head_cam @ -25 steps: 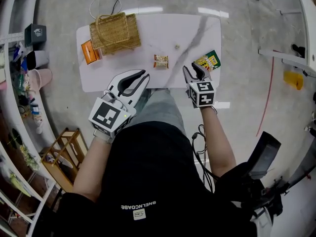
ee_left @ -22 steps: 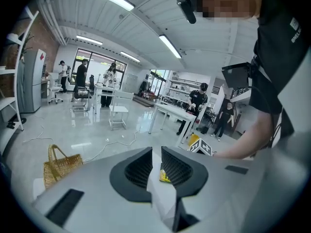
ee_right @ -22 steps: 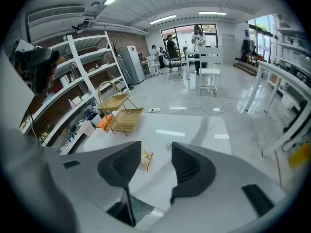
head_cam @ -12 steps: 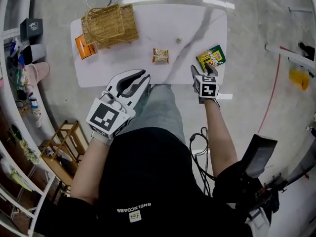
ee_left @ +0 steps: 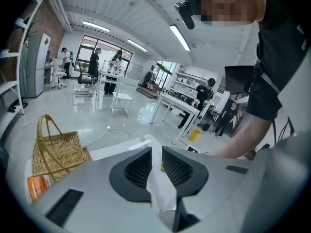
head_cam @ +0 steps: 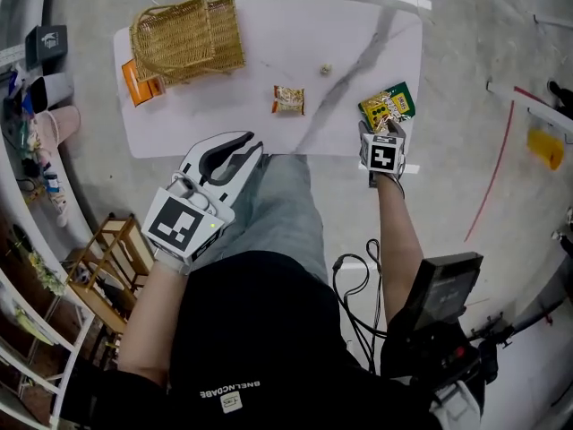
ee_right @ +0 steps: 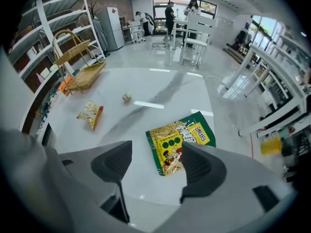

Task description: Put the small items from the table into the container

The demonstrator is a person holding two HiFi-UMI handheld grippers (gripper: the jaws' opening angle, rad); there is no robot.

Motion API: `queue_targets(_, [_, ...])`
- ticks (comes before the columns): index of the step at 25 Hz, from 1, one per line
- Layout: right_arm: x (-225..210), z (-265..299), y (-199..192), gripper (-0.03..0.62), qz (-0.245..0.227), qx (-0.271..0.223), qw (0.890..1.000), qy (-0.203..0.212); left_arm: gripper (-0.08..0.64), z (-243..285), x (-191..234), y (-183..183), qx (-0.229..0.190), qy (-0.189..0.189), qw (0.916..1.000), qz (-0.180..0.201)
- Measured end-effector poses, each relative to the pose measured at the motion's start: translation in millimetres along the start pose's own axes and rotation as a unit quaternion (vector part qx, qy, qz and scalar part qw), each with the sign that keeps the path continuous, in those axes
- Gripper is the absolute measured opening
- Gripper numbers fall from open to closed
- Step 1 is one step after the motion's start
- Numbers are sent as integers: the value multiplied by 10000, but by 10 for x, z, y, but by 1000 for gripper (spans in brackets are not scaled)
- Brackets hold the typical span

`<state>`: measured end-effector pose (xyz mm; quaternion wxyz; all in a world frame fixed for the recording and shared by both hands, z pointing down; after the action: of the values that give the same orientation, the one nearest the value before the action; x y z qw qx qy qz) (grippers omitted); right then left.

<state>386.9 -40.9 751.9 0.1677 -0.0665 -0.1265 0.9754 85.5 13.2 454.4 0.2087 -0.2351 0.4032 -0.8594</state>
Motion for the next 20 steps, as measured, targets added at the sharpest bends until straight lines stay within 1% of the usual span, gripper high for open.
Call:
queue_targets(2, [-80,102,-23,308,-54,127,9998,-142,46,34,38,-64,50,33,10000,-35])
queue_targets(5, [-171,265,-57,322,31,224,9994,-264,48,79,56,-128,65,4,10000,-66])
queue_targets(7, [-223,374,-92,328,105,273,9992,-279,46,106,74,-140,113,13,9999,-75])
queue_targets(13, [-359,601,-178,354,40,567,9978,-337,46,163,73,-243,211,-92,9996,-170])
queue_targets(20, [-459,748,-194,357,76,736,9967,-343,47,293,82,-267,253,-115,9994,-208])
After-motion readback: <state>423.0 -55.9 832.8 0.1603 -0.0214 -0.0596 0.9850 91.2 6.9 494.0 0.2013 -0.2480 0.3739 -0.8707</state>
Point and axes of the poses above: the fingertips, and each gripper's own axes: z forward along the fingers, x to its left, y out of its top, the point moved 5 cm from there along -z, backward along the fingers, and after that the axes turned 10 degrees about z, right-handed, at the moved point
